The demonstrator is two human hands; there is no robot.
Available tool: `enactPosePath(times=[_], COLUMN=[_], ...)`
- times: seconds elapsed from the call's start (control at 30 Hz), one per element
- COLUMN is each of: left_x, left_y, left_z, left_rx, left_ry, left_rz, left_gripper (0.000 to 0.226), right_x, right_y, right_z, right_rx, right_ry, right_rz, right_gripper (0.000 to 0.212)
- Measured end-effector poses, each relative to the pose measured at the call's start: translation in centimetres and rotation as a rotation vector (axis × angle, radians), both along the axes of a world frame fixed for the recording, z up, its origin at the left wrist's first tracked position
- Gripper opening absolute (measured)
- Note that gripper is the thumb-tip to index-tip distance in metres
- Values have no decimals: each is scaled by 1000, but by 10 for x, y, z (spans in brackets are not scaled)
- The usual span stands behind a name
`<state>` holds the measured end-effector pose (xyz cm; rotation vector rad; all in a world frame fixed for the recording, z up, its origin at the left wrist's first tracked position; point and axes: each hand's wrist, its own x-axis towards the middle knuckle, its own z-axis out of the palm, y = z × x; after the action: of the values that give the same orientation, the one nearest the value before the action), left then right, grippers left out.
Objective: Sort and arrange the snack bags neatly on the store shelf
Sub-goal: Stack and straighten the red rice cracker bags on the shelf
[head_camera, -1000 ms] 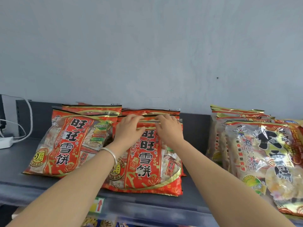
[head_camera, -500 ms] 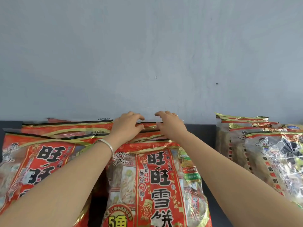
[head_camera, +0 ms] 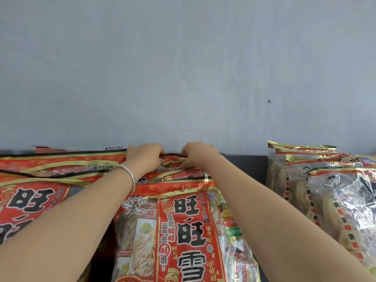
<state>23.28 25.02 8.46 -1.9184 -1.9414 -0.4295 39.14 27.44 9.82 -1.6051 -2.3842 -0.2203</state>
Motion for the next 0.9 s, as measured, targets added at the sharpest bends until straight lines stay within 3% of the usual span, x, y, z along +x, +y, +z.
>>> enactPosePath(times=[0.2,0.33,0.5,0.67,0.8,0.9], left_x=[12,26,57,71,72,74], left_y=[-1,-1,5,14,15,9], left_z=[-1,1,-1,-1,-3,-4], left_rx=[-22,66,49,59,75,139], left_ry=[-22,-21,-180,-230,-273,-254], left_rz=[55,46,-51,-70,-83,-120], left_gripper=[19,19,16,24,25,19], right_x=[8,19,52,69,71,72], right_y=[7,9,12,16,14,10], right_z=[-8,-12,-8,-12,-13,-13], right_rx=[10,106,164,87,86,208], right_ry=[67,101,112,191,209,215], right_rz=[-29,-57,-128,-104,-80,-50], right_gripper=[17,14,24,9,25,36])
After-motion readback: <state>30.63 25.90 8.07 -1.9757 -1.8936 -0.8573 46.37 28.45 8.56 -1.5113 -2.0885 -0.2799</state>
